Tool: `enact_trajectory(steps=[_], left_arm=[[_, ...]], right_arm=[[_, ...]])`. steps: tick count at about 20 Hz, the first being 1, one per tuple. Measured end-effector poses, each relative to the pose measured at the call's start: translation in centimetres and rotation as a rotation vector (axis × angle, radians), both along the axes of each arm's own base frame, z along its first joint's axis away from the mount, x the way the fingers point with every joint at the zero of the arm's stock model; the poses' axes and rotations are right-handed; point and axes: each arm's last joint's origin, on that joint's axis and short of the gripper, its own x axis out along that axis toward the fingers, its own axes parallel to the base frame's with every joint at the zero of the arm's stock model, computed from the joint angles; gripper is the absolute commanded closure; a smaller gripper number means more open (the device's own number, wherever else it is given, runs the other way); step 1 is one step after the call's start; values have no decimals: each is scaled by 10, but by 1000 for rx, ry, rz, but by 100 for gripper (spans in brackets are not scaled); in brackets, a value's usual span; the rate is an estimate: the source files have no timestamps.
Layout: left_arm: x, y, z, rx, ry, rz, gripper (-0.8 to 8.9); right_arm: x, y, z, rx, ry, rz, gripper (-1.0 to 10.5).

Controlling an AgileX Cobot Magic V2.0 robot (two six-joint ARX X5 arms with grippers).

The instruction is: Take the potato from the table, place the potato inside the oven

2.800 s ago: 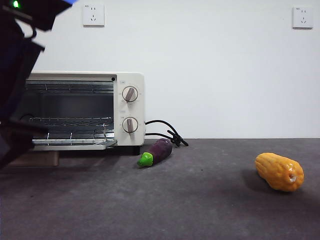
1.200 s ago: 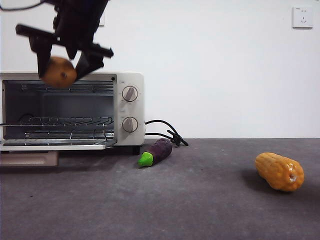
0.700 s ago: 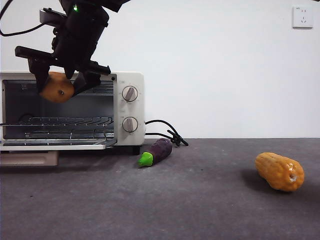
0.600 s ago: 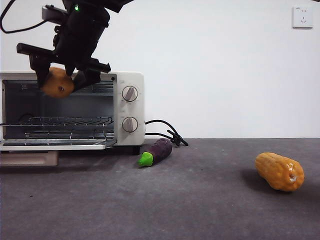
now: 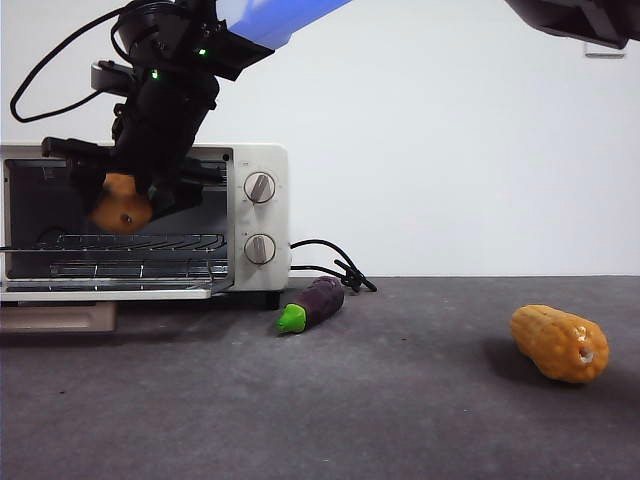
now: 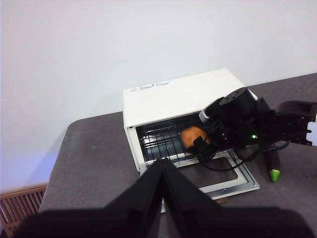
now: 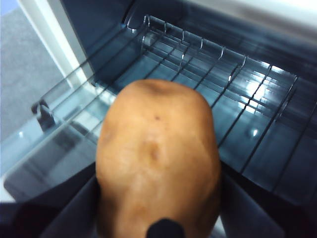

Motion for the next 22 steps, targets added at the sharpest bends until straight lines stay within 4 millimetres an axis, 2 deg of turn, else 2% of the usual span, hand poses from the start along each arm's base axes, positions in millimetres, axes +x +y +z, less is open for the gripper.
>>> enact_trajectory(steps=[7, 14, 18, 22], left_arm=[[1, 1, 0, 25, -1, 38, 819], [1, 1, 0, 35, 0, 36, 819], [1, 1, 0, 35, 0, 36, 819], [1, 1, 0, 35, 1, 36, 819]], right_arm=[[17, -10, 7, 57, -64, -50, 958], [27, -10, -25, 24, -28, -62, 958], [27, -9, -24, 31, -31, -60, 935], [25, -6, -23, 45, -41, -55, 688]])
